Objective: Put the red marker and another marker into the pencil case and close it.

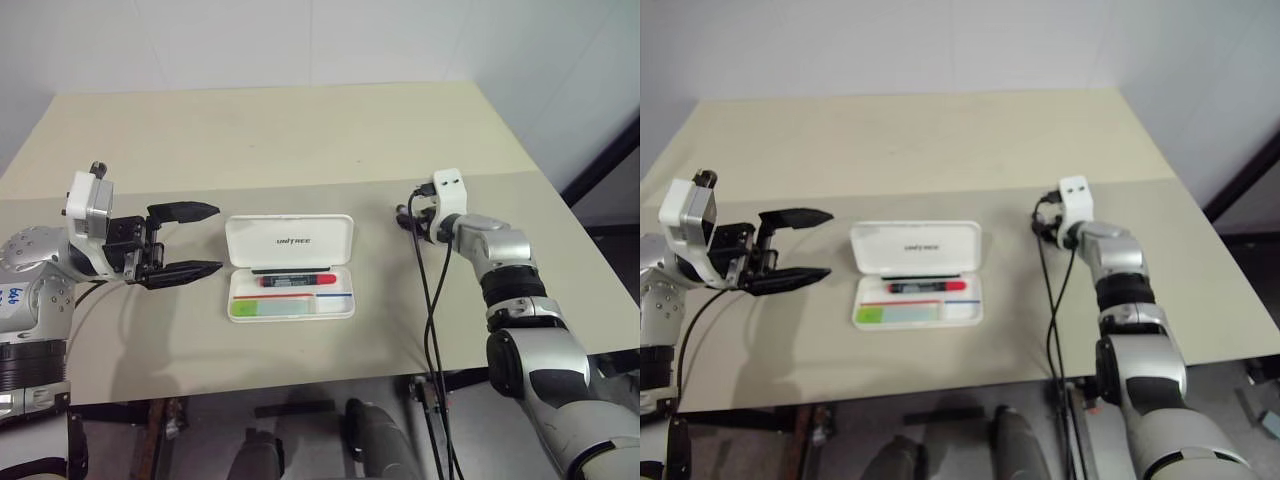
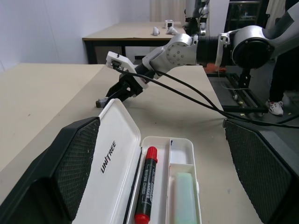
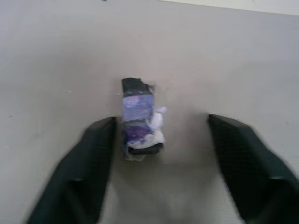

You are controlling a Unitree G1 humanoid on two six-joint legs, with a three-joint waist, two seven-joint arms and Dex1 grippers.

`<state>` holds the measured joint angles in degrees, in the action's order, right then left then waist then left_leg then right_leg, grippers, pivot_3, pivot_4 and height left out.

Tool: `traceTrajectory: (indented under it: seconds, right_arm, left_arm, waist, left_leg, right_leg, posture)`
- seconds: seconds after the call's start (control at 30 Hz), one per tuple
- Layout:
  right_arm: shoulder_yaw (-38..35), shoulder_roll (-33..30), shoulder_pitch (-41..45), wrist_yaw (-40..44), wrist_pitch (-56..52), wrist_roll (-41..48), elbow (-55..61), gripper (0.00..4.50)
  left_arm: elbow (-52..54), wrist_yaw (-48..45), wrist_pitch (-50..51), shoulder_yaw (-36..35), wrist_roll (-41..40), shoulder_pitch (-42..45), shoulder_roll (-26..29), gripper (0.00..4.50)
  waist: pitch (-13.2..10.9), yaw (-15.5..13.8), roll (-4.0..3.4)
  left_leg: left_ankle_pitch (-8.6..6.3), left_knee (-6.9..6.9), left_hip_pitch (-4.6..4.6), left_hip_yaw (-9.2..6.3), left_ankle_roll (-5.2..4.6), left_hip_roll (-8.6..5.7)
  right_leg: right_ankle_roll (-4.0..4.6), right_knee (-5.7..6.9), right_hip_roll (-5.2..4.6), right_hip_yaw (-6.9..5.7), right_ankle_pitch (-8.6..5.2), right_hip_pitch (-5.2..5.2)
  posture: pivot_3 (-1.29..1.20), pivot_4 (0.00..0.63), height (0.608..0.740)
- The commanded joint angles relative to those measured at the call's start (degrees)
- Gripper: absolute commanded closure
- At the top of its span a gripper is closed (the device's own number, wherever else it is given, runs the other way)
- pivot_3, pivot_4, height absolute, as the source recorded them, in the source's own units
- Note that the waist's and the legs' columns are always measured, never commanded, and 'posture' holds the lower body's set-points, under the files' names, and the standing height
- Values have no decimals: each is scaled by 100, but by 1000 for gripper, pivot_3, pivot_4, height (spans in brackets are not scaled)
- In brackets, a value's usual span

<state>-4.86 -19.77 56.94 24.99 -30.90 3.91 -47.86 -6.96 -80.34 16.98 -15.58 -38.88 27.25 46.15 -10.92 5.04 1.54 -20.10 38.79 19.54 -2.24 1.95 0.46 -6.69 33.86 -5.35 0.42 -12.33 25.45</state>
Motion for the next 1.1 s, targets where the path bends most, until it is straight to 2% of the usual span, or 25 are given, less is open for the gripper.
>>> traceTrajectory:
  seconds: [0.03,0.17,0.2,0.43,0.63,0.8,0.87,1.1]
  right_arm:
    - [132,265,-135,156,-112,18,-444,2646]
    - [141,245,-77,154,-47,-13,-462,3984]
    - [135,234,-55,149,-14,-17,-438,4135]
    - [66,84,51,308,-10,124,252,4136]
    - [100,-52,-129,717,-452,416,1919,4136]
    - [187,-234,-256,990,-1000,671,3223,4136]
    - [187,-333,-269,1105,-1232,823,3712,4136]
    - [200,-930,-505,2022,-2314,1954,5735,4136]
  left_arm:
    - [322,68,17,-173,-66,-104,110,0]
    - [424,118,26,-217,-100,-210,100,0]
    - [442,137,30,-225,-107,-228,90,0]
    - [612,225,39,-220,-186,-363,-16,0]
    - [755,283,26,-169,-248,-468,-165,0]
    - [866,286,0,-159,-313,-594,-291,0]
    - [906,261,-7,-160,-330,-647,-330,0]
    - [1015,68,-57,-255,-533,-852,-402,0]
  waist:
    - [2,5,3]
    - [4,-1,6]
    - [4,-4,6]
    - [1,-9,2]
    - [-12,-50,-20]
    - [-12,-99,-19]
    - [-12,-154,-19]
    - [-12,-261,-20]
  left_leg:
    - [0,-7,-7,7,0,6]
    - [1,-16,-23,21,2,22]
    - [1,-16,-26,24,3,25]
    - [2,-18,-27,29,3,37]
    - [4,-54,-13,34,6,39]
    - [10,-45,71,37,18,35]
    - [11,-46,78,38,19,35]
    - [8,-49,78,40,14,36]
  right_leg:
    - [4,1,4,2,0,0]
    - [19,2,18,7,5,-2]
    - [23,2,21,10,7,-3]
    - [29,-1,41,24,12,-1]
    - [30,-12,47,33,11,25]
    - [28,-9,40,32,12,110]
    - [27,-11,40,29,12,117]
    - [27,-19,41,27,12,115]
  posture:
    - [0,150,740]
    - [0,150,740]
    - [0,150,740]
    - [0,150,740]
    - [0,150,740]
    - [0,150,740]
    - [0,150,740]
    - [0,150,740]
